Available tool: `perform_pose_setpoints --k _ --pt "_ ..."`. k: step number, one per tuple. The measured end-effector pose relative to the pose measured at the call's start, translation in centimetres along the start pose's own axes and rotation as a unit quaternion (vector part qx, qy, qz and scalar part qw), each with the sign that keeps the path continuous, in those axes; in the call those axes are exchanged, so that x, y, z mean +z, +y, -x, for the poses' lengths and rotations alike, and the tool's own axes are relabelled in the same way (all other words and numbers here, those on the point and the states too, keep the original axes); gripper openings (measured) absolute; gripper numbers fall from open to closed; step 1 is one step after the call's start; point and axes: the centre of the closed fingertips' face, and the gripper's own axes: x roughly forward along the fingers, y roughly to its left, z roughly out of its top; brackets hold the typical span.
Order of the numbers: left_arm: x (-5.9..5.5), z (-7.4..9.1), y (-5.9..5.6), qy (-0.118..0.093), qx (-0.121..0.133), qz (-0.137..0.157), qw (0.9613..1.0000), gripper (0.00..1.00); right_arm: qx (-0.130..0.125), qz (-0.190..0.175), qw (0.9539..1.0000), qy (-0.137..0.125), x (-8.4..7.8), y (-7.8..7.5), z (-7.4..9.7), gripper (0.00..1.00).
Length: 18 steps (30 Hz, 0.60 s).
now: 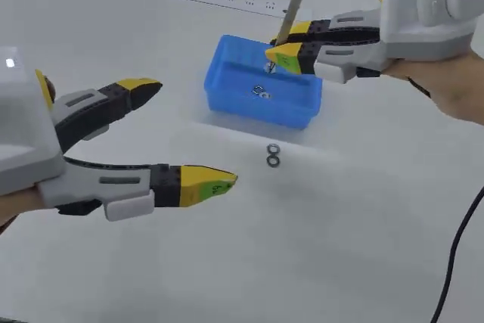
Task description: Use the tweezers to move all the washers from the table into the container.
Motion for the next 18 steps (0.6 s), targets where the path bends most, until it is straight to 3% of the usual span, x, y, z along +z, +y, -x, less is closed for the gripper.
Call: perform_pose_setpoints --k 2,6,10,18 --pt "0.1 0.1 -0.5 -0.005 -0.003 0.013 0.9999 1.0 -0.013 -0.014 0.9998 0.002 -0.7 -1.2 -0.5 0.1" --pt "-0.4 0.4 -0.1 0.002 0.011 0.015 0.9998 1.0 -0.031 -0.052 0.9981 -0.008 -1.9 -3.3 -1.8 0.1" --pt "-0.9 0.6 0.1 0.009 0.018 0.019 0.9996 1.0 -0.04 -0.074 0.9965 -0.005 -3.1 -3.9 -2.9 0.09" --pt "-1.1 0.8 -0.2 0.009 0.021 0.028 0.9994 1.0 -0.039 -0.076 0.9957 0.036 -6.5 -3.2 -4.4 0.09"
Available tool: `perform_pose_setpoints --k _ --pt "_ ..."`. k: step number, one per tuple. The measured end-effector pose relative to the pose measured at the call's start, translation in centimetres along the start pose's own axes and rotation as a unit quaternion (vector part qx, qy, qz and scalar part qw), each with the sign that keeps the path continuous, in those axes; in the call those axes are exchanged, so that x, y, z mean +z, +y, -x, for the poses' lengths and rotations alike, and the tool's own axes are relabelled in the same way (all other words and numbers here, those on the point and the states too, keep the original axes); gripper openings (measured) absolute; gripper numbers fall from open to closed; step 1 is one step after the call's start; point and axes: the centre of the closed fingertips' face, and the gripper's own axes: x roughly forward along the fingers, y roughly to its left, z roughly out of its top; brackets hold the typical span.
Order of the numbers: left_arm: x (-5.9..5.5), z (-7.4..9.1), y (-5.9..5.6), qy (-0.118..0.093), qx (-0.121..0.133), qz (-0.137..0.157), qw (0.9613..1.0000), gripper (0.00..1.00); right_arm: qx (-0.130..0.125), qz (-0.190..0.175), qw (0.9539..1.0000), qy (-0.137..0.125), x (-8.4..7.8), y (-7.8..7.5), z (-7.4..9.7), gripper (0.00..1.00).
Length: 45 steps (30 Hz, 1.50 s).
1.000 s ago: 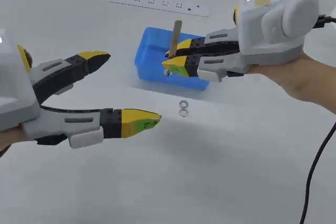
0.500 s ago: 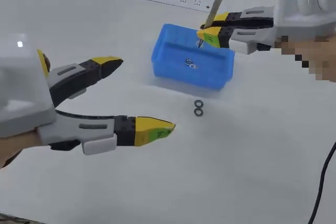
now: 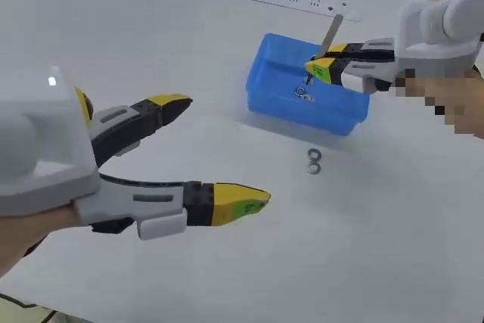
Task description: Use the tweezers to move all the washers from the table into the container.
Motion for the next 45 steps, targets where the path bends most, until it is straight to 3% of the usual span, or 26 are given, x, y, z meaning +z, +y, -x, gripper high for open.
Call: perform_pose_setpoints --k 10,29,35,39,41,42,43,45 --pt "-0.2 -0.2 -0.2 0.003 0.001 0.007 1.0 1.0 -0.01 -0.003 0.9998 0.017 -1.2 0.5 -0.8 0.09" --pt "-0.5 -0.2 -0.4 0.008 -0.003 0.011 0.9999 1.0 -0.016 -0.025 0.9995 0.004 -0.4 0.5 -0.1 0.1" --pt "-0.3 -0.3 -0.3 0.005 -0.001 0.01 0.9999 1.0 -0.019 -0.013 0.9997 0.009 -0.4 0.4 0.0 0.09" --pt "1.1 -1.0 0.7 -0.01 0.006 0.005 0.9999 1.0 -0.015 -0.01 0.9998 0.005 -0.1 0.9 0.2 0.08" --pt "2.4 -1.7 1.7 -0.024 0.015 -0.003 0.9996 1.0 -0.01 -0.004 0.9999 0.006 0.0 1.2 0.4 0.08" --pt "3.7 -2.2 2.7 -0.049 0.029 0.002 0.9984 1.0 -0.009 0.003 0.9999 0.007 0.1 1.4 0.5 0.08" --pt "4.4 -2.5 3.3 -0.062 0.035 0.008 0.9974 1.0 -0.008 0.004 0.9999 0.007 0.2 1.5 0.6 0.08" --pt "6.0 -3.5 3.9 -0.087 0.028 0.018 0.9956 0.99 -0.003 0.009 0.9999 0.004 0.5 1.7 0.9 0.08"
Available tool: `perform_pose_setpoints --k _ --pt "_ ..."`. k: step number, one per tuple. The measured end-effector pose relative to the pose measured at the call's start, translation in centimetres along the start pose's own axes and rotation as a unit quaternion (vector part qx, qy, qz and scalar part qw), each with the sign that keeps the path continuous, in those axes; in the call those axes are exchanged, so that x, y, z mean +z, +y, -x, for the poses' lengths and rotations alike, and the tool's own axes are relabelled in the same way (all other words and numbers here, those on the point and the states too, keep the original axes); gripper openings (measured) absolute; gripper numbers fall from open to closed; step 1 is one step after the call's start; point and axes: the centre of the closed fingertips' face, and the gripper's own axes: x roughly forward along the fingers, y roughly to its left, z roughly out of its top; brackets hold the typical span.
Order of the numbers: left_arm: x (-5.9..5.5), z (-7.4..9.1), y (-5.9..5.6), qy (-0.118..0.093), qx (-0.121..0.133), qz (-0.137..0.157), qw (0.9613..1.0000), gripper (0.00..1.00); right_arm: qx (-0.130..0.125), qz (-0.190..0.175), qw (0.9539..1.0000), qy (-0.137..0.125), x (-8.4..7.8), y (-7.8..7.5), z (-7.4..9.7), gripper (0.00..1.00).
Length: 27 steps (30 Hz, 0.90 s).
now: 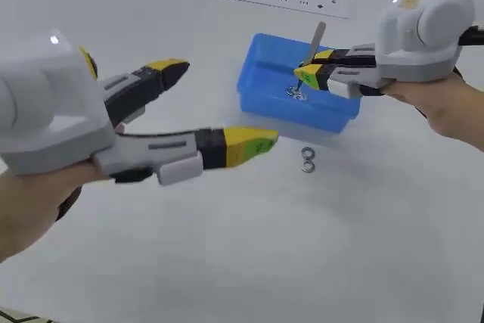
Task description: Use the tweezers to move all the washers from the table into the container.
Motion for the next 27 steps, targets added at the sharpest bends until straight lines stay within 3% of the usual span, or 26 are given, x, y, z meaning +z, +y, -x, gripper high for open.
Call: perform_pose_setpoints --k 3,6,8,12,16,21,24,27 --pt "0.5 -1.9 0.3 0.008 -0.018 -0.027 0.9994 0.95 0.006 0.016 0.9998 0.003 0.3 0.4 0.5 0.08" --pt "-0.2 -4.0 -0.1 0.043 -0.057 -0.06 0.9957 0.92 0.014 0.032 0.9994 0.006 0.6 0.7 1.0 0.08" --pt "-0.4 -4.9 -0.3 0.051 -0.073 -0.069 0.9936 0.86 0.017 0.036 0.9992 0.008 0.6 0.8 1.2 0.08" --pt "0.3 -6.8 -0.6 0.034 -0.093 -0.048 0.9939 0.68 0.023 0.046 0.9986 0.01 0.6 1.1 1.4 0.08" --pt "1.1 -8.2 -0.5 0.024 -0.096 -0.054 0.9936 0.63 0.028 0.047 0.9985 0.009 0.7 1.5 1.5 0.08" --pt "1.1 -9.5 -0.9 0.042 -0.124 -0.075 0.9885 0.47 0.04 0.058 0.9975 0.012 0.6 1.8 1.4 0.08" --pt "1.6 -10.1 -1.3 0.034 -0.147 -0.059 0.9867 0.39 0.044 0.057 0.9974 0.008 0.8 2.0 1.3 0.08" --pt "1.0 -10.4 -1.1 0.055 -0.156 -0.073 0.9835 0.28 0.047 0.059 0.9971 0.005 1.1 2.1 1.3 0.08"
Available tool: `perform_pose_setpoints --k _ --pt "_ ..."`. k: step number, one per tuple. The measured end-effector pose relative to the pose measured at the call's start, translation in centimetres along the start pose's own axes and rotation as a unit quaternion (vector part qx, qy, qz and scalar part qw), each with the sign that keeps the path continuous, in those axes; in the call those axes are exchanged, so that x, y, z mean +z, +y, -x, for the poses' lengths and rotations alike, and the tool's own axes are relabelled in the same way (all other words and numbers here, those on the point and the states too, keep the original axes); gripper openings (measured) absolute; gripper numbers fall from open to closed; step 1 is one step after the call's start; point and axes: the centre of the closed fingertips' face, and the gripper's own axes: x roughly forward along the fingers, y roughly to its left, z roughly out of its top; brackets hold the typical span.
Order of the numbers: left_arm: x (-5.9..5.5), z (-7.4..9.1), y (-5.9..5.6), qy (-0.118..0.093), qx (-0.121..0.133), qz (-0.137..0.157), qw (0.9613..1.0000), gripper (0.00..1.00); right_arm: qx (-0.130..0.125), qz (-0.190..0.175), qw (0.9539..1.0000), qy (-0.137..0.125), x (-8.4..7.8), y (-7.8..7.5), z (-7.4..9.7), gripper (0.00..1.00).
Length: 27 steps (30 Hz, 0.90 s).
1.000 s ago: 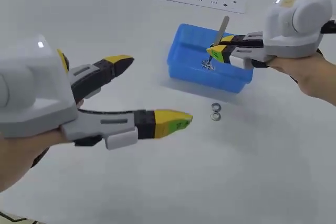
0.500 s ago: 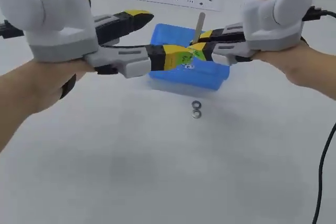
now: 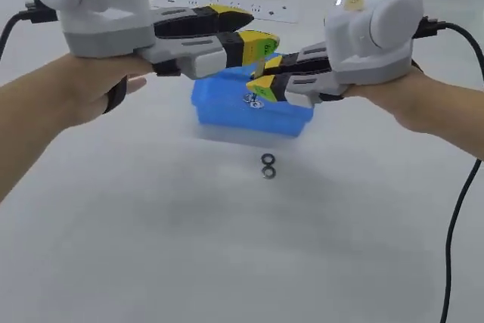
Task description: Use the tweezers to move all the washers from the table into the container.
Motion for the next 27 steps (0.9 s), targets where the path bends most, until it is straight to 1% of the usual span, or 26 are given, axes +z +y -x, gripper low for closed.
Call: perform_pose_setpoints --k 2,4,5,6,8,9,10,13,15,17,18,20,22,24,25,27 --pt "-0.2 0.0 -0.3 0.008 -0.013 -0.008 0.9999 0.25 0.003 0.002 1.0 -0.002 0.2 0.1 0.1 0.08" --pt "-0.4 0.0 -0.5 0.009 -0.023 0.001 0.9997 0.24 0.004 0.001 1.0 -0.006 0.4 0.1 0.2 0.08" --pt "-0.7 0.0 -0.7 0.014 -0.03 0.003 0.9995 0.23 0.006 0.001 1.0 -0.007 0.5 0.2 0.2 0.08" --pt "-0.9 0.0 -0.8 0.018 -0.033 -0.003 0.9993 0.22 0.008 0.004 0.9999 -0.007 0.6 0.3 0.2 0.08" --pt "-1.2 0.0 -1.0 0.025 -0.041 -0.006 0.9988 0.15 0.01 0.006 0.9999 -0.006 0.6 0.3 0.2 0.08" --pt "-1.1 0.0 -1.1 0.023 -0.044 -0.003 0.9988 0.12 0.011 0.006 0.9999 -0.006 0.6 0.4 0.2 0.08" --pt "-1.0 0.0 -1.3 0.02 -0.05 0.0 0.9985 0.11 0.012 0.006 0.9999 -0.006 0.6 0.4 0.3 0.08" --pt "-0.8 0.0 -1.4 0.02 -0.054 -0.004 0.9984 0.1 0.014 0.005 0.9999 -0.007 0.6 0.5 0.4 0.08" --pt "-0.2 0.1 -1.7 0.01 -0.065 0.0 0.9978 0.1 0.016 0.005 0.9998 -0.007 0.6 0.5 0.4 0.08" --pt "-0.3 0.1 -1.9 0.015 -0.069 -0.012 0.9974 0.09 0.021 0.005 0.9997 -0.007 0.6 0.6 0.5 0.08" --pt "-0.3 0.1 -2.0 0.018 -0.073 -0.028 0.9968 0.09 0.023 0.008 0.9997 -0.005 0.6 0.7 0.5 0.08" --pt "-0.4 0.1 -2.2 0.024 -0.078 -0.048 0.9955 0.08 0.03 0.01 0.9995 -0.004 0.5 0.9 0.5 0.08" --pt "-0.5 0.1 -2.2 0.028 -0.076 -0.063 0.9947 0.06 0.034 0.011 0.9993 -0.003 0.5 1.1 0.5 0.09" --pt "-0.6 0.1 -2.1 0.034 -0.077 -0.077 0.9935 0.05 0.04 0.013 0.9991 0.001 0.3 1.3 0.6 0.09" --pt "-0.6 0.1 -2.1 0.034 -0.078 -0.077 0.9934 0.04 0.039 0.015 0.9991 0.001 0.3 1.3 0.6 0.09" --pt "-0.5 0.1 -2.1 0.035 -0.081 -0.086 0.9924 0.04 0.04 0.015 0.9991 0.0 0.3 1.3 0.6 0.09"
